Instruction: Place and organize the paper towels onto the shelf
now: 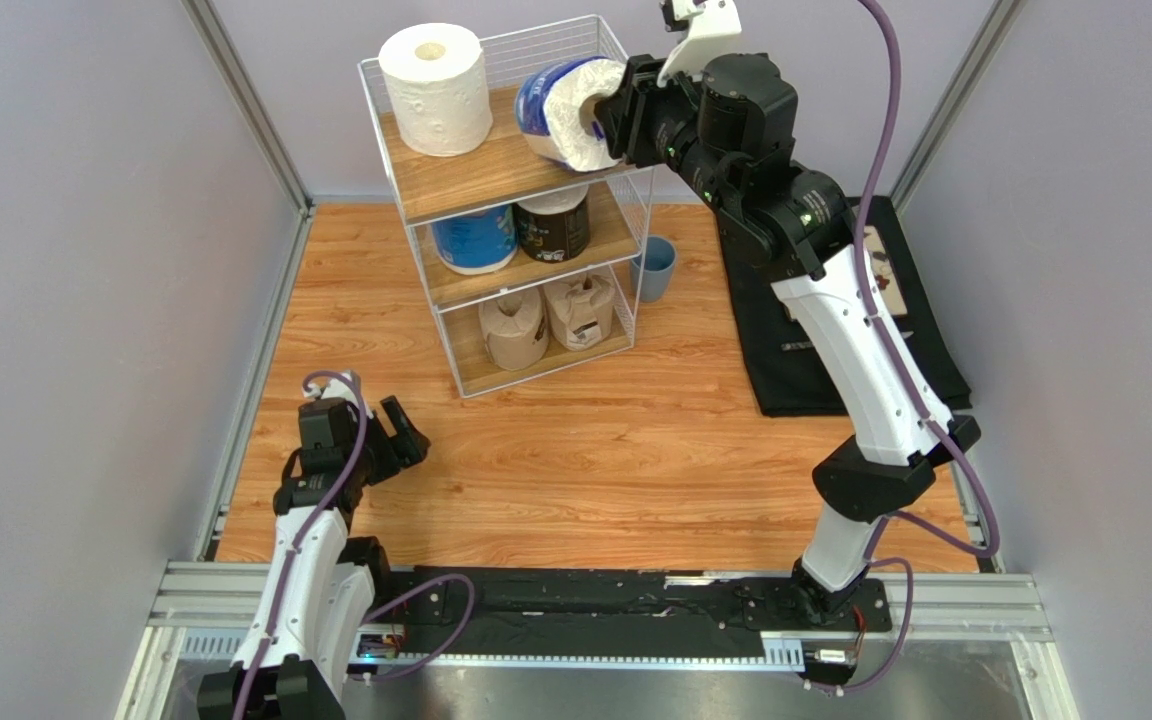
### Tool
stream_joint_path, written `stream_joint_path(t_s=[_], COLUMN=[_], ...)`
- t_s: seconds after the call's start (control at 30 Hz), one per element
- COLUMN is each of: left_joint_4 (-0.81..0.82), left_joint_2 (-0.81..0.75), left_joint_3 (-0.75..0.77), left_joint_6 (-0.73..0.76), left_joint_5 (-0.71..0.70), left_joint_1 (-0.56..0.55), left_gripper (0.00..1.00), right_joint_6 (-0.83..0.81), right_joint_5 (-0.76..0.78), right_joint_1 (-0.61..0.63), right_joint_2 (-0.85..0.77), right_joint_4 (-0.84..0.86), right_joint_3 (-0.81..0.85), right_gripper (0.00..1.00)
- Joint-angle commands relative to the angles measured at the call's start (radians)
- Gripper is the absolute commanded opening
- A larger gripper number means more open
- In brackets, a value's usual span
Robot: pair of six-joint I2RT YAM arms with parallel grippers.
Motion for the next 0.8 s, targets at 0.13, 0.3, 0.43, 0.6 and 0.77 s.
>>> stream_joint_path(t_s=[0.13, 0.3, 0.43, 0.6, 0.77], left_joint_4=[0.02, 0.02, 0.018, 0.02, 0.018], left_joint_2=[0.002, 0.004, 0.002, 0.004, 0.007], left_joint_3=[-0.006, -0.006, -0.004, -0.006, -0.004], left_joint_6=[-0.008, -0.008, -0.008, -0.008, -0.008], left_joint_5=[0.003, 0.001, 0.0, 0.001, 0.004], left_joint_1=[0.006, 0.006, 0.006, 0.006, 0.006], left_gripper=[0.86, 0.86, 0.86, 0.86, 0.86], right_joint_6=[0.023, 0.028, 0.029, 0.039, 0.043], right_joint_5=[-0.029, -0.031, -0.032, -0.045, -0.059], right_joint_1=[-0.018, -0.024, -0.027, -0.028, -0.03], right_joint_2=[0.0, 0.005, 0.017, 0.032, 0.072], right_joint_4=[0.076, 0.084, 0.084, 0.102, 0.117], right_joint_3=[0.016, 0.013, 0.016, 0.017, 0.063], right_gripper=[0.4, 0.51, 0.53, 0.54, 0.55])
